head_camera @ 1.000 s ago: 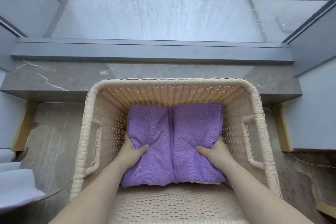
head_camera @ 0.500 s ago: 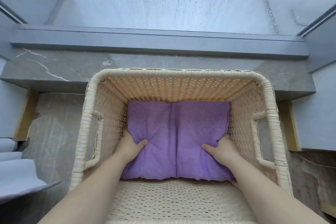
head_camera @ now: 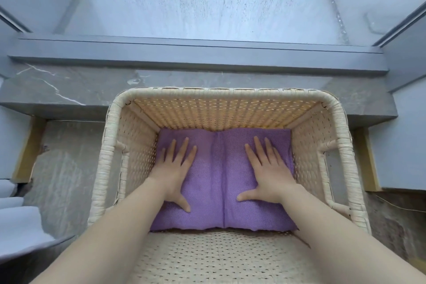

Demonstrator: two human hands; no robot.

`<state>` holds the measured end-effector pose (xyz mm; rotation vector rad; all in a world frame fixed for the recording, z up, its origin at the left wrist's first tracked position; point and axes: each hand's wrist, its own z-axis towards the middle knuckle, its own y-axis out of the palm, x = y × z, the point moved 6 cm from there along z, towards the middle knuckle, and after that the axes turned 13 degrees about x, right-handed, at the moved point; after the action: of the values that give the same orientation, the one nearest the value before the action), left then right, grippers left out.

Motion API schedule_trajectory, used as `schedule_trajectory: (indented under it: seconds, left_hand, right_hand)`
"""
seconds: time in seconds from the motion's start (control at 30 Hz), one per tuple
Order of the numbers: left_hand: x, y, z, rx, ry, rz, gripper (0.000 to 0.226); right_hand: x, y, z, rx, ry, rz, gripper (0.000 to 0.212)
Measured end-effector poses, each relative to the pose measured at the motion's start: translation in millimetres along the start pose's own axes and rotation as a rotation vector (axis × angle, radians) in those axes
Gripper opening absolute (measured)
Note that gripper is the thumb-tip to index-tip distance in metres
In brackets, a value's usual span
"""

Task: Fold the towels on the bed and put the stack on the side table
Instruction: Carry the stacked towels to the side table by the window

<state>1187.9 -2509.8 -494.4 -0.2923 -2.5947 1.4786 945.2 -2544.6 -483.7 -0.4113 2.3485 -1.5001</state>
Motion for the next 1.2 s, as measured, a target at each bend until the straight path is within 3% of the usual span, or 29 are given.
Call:
schedule_trajectory:
  seconds: [0.27,0.43,0.53,0.6,0.73,1.0,1.2]
  left_hand:
    - [-23,39,10,-0.054,-0.059,0.061,0.160]
    - [-20,23,5,-0.105,-0.055,0.185,0.159]
    - [-25,3,3,-0.102,-0.061,0.345,0.161]
    - [-30,-4,0,-0.107,-0.072,0.444,0.161]
    - [-32,3,2,-0.170,-0.103,0.574,0.158]
    - [-29,7,1,-0.202,-0.093,0.648,0.154]
    - [-22,-10,-23,-0.228,-0.095,0.584,0.153]
  right_hand:
    - [33,39,17,-0.054,0.000,0.119,0.142]
    - [28,20,17,-0.004,-0.027,0.073,0.144]
    - [28,-6,19,0.181,0.020,-0.041,0.123]
    - [29,-14,19,0.200,0.054,-0.127,0.112]
    - [33,-3,20,0.168,0.095,-0.105,0.121]
    - [38,14,26,0.041,0.070,-0.015,0.112]
    - [29,7,-16,-0.199,-0.068,-0.223,0.148]
